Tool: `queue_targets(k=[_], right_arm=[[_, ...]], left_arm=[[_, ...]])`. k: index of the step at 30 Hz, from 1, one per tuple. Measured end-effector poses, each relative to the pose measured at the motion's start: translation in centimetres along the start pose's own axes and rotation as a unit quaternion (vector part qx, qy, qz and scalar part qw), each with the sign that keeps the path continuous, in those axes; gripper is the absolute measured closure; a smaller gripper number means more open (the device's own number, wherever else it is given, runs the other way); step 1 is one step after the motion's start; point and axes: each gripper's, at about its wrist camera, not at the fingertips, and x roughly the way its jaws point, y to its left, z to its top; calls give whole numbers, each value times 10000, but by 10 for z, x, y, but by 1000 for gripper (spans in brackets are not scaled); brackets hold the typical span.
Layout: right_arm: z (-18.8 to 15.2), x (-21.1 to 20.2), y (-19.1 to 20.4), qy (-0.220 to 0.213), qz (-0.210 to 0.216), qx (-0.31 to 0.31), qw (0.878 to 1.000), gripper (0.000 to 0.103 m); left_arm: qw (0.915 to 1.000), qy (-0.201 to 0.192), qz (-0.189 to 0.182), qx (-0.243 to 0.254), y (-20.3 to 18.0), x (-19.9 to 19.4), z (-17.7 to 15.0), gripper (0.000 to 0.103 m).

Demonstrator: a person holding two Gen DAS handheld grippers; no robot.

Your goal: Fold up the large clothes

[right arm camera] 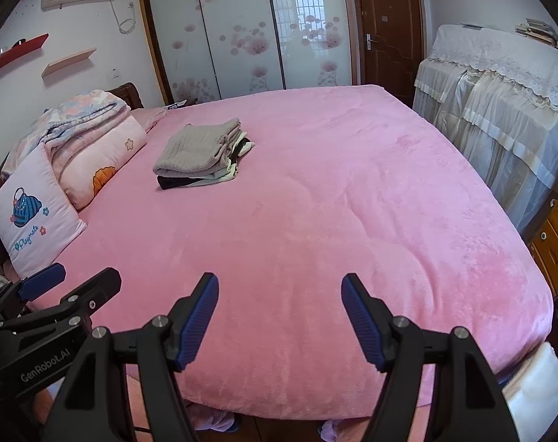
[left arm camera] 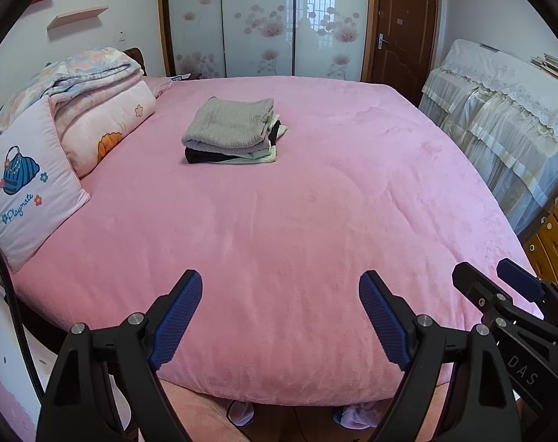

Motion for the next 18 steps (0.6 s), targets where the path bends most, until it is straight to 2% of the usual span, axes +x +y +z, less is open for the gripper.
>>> queue_targets(k=[18], right_arm=[[-12, 7, 1, 74, -97, -67, 9999, 33]], left_arm=[[9997, 199, 120, 74, -3, 16, -3, 17]])
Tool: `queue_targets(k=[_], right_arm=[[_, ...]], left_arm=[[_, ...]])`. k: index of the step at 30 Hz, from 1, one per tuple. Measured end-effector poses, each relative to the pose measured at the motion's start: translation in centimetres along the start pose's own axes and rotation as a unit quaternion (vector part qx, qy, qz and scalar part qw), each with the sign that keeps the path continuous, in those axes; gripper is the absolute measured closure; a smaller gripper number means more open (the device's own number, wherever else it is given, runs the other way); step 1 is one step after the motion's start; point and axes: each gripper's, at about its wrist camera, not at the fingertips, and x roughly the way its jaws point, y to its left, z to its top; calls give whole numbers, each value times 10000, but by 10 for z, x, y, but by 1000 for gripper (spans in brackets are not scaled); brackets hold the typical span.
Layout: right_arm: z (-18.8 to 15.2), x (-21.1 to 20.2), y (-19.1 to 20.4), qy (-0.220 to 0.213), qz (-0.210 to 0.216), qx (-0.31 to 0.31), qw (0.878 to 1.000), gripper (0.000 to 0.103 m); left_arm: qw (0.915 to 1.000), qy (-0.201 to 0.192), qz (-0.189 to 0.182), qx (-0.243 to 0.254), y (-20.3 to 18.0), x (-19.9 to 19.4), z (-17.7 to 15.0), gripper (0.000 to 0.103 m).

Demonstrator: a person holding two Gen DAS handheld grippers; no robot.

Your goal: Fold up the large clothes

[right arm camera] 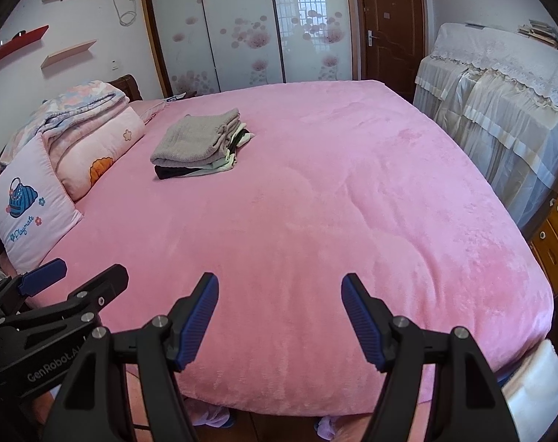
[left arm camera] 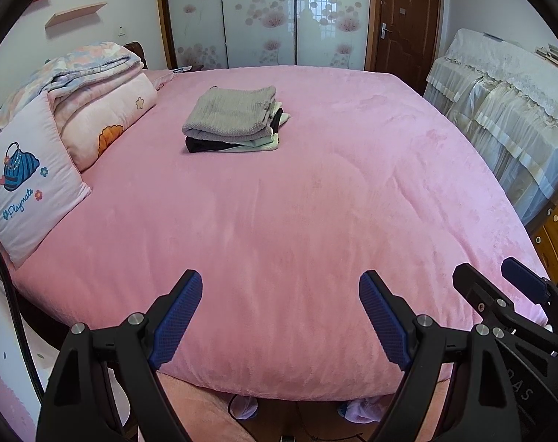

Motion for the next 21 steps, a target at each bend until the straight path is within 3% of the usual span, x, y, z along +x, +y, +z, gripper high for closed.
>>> queue_targets(k=[21], right_arm=[[-2, 9, 4, 91, -139, -15, 9999, 33]], left_arm=[[9997, 242, 60, 86, 1, 18, -1, 17]])
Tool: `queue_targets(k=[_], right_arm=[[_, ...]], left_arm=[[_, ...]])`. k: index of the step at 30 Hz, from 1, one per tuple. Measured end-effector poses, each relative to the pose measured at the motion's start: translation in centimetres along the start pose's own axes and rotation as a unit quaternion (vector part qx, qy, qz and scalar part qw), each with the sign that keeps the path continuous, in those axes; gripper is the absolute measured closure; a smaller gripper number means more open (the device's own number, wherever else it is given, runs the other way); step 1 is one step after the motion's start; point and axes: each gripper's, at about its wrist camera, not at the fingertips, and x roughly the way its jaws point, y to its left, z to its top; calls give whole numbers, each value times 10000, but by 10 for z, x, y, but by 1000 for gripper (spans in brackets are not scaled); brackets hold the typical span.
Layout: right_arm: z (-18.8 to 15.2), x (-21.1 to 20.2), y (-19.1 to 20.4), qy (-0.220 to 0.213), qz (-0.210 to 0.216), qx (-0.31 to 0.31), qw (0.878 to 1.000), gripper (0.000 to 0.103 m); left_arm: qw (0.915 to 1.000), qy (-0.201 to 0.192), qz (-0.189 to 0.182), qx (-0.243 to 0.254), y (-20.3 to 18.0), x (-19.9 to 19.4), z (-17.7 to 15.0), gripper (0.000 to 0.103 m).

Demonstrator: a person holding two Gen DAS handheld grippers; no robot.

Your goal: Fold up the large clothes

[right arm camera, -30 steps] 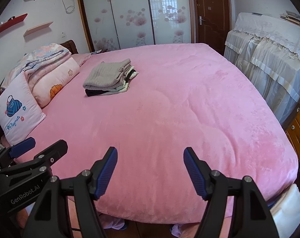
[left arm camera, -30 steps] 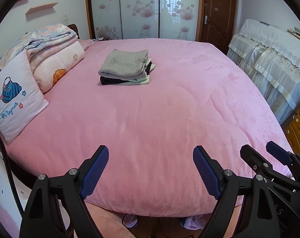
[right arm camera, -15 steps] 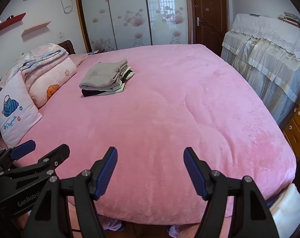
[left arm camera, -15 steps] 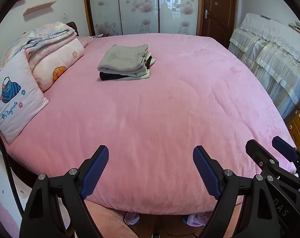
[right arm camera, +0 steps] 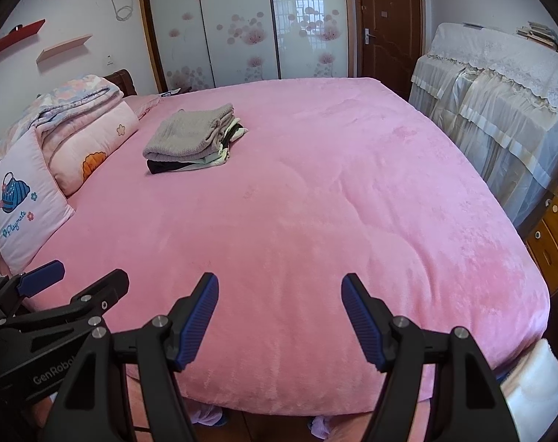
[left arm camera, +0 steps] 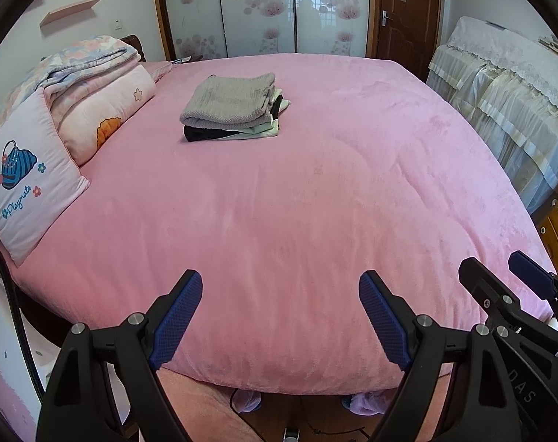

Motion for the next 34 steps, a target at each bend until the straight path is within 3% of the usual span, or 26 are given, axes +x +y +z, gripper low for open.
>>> queue_targets(k=[34], right_arm=[[-4, 2, -7, 29, -63, 17, 10000, 33]], left_arm=[[9998, 202, -55, 62, 5, 9, 0, 18]])
